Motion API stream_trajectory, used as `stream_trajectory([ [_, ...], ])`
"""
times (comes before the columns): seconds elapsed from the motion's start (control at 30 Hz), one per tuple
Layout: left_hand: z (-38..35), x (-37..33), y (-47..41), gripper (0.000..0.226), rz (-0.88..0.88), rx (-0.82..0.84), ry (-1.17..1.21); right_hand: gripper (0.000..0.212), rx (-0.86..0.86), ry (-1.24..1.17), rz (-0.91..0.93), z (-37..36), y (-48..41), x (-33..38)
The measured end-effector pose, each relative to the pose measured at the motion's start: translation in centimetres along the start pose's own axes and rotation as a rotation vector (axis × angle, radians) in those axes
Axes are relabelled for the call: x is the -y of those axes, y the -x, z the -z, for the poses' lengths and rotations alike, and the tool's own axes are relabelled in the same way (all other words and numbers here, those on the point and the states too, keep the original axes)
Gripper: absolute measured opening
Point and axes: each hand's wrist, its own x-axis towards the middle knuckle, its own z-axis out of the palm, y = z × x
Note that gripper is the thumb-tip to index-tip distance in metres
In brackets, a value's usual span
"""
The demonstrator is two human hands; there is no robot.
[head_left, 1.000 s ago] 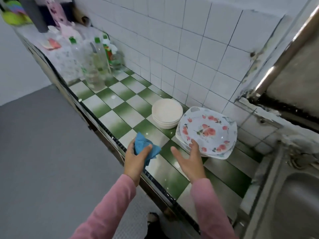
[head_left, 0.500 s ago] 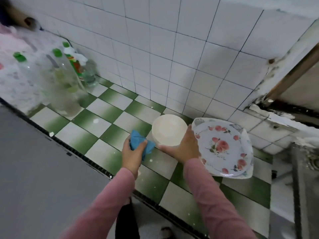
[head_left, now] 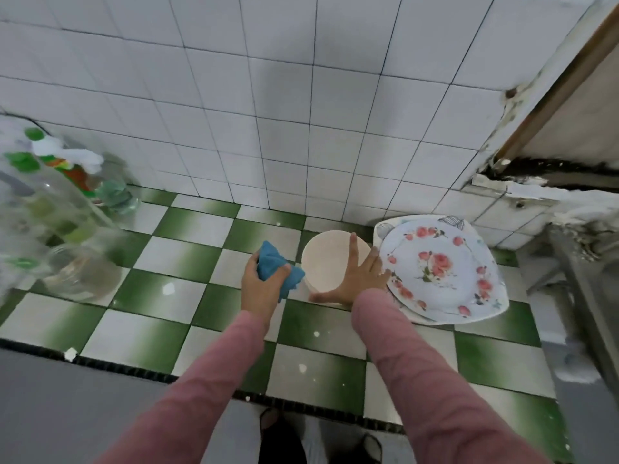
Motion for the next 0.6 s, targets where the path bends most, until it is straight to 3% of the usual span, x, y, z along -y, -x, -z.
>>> stream_trajectory([
  [0.33,0.9,-0.1,-2.3,0.062,0.050,0.078,-0.056,0.156,-0.038,0.044,-0.026,-0.3,-1.7,0.9],
  [0.6,1.4,0.4,-3.6,0.060,0.077,0.097,-0.067,0.128,-0.150,0.031,-0.035,-1.2,-2.0,0.7],
])
